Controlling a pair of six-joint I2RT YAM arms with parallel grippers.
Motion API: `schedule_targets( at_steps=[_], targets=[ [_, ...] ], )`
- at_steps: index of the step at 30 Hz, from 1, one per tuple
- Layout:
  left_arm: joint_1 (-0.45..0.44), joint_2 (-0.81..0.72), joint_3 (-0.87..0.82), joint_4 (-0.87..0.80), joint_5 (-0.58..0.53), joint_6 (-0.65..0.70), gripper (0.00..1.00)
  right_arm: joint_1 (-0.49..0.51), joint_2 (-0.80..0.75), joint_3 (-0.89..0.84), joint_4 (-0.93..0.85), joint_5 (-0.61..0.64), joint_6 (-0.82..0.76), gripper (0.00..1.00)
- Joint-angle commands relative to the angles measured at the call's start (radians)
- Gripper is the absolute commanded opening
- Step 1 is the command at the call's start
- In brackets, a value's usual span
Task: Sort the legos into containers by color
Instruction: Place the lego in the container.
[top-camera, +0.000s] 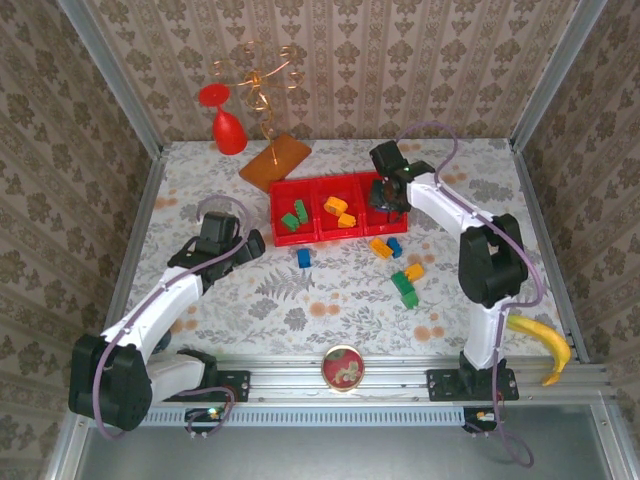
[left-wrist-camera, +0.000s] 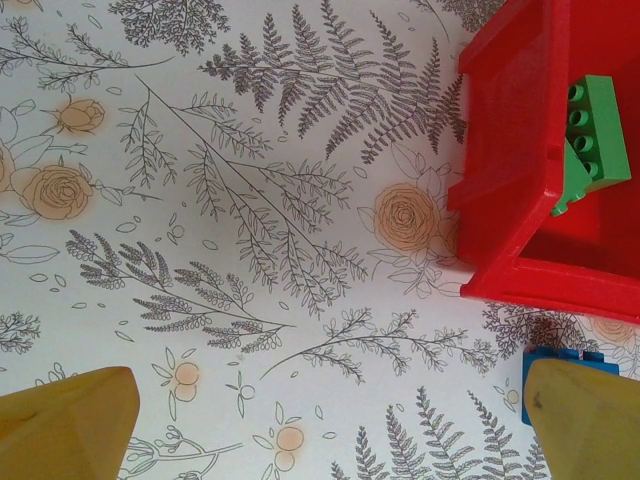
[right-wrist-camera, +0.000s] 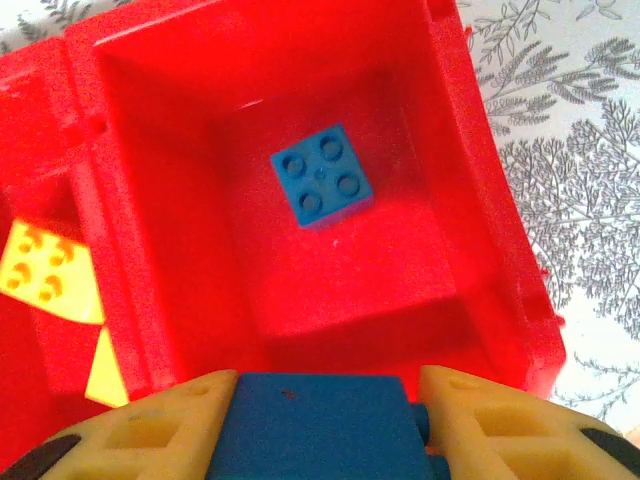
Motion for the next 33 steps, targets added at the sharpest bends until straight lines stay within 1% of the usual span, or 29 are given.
schedule_targets(
  at_steps=[1,6,13,17,19,27,33],
  targets=[
    [0.011,-0.029,-0.009,-0.01,0.0,0.002,1.0,0.0,0.041,0.074,-0.064,0.061,-0.028,0.39],
    [0.012,-0.035,-0.011,-0.012,0.0,0.003,1.0,0.0,0.091,0.135,-0.091,0.074,-0.03,0.46],
    [0.012,-0.035,-0.01,-0.01,0.007,0.009,1.0,0.0,0.089,0.135,-0.098,0.078,-0.028,0.57],
    [0.012,-0.036,-0.006,-0.005,0.013,0.014,1.0,0.0,0.069,0.126,-0.098,0.078,-0.028,0.61],
    [0.012,-0.036,-0.004,-0.003,0.017,0.017,1.0,0.001,0.056,0.118,-0.097,0.075,-0.028,0.61],
    [0.011,-0.039,-0.003,-0.003,0.024,0.02,1.0,0.01,-0.056,0.015,-0.089,0.071,-0.01,0.64],
    [0.011,-0.038,-0.007,-0.002,0.02,0.02,1.0,0.018,-0.217,-0.158,-0.076,0.074,0.023,0.69]
  ],
)
